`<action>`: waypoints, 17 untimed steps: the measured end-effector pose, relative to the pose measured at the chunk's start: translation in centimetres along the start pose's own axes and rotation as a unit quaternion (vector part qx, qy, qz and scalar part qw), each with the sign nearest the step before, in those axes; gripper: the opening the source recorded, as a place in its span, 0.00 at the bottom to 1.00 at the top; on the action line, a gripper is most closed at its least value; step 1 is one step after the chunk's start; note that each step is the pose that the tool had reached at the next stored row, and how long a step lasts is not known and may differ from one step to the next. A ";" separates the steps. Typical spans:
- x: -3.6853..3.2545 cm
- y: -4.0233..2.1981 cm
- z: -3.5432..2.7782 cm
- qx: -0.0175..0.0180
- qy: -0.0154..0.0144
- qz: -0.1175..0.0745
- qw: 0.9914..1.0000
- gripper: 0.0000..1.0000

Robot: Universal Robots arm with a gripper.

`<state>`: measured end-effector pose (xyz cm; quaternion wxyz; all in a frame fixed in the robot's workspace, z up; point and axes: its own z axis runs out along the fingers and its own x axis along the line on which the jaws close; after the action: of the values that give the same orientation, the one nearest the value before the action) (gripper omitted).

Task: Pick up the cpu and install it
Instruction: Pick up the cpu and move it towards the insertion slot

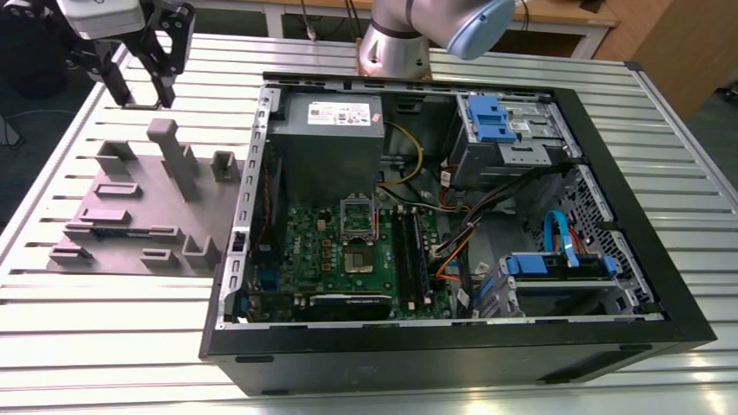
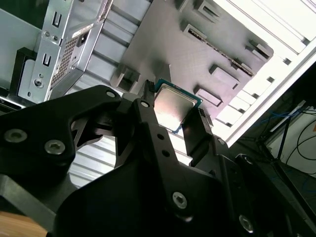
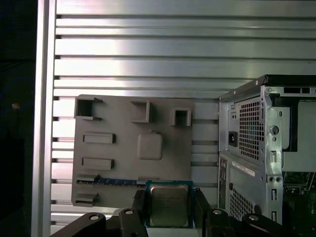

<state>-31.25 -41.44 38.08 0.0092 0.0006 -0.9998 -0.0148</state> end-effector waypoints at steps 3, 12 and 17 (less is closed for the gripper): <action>-0.08 -0.22 0.00 0.000 0.000 0.001 1.000 0.47; -0.82 -0.55 -0.03 0.000 0.000 0.003 1.000 0.47; -1.59 -0.55 -0.04 0.000 0.000 0.003 1.000 0.47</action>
<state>-29.66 -41.99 38.07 0.0091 -0.0019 -0.9998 -0.0149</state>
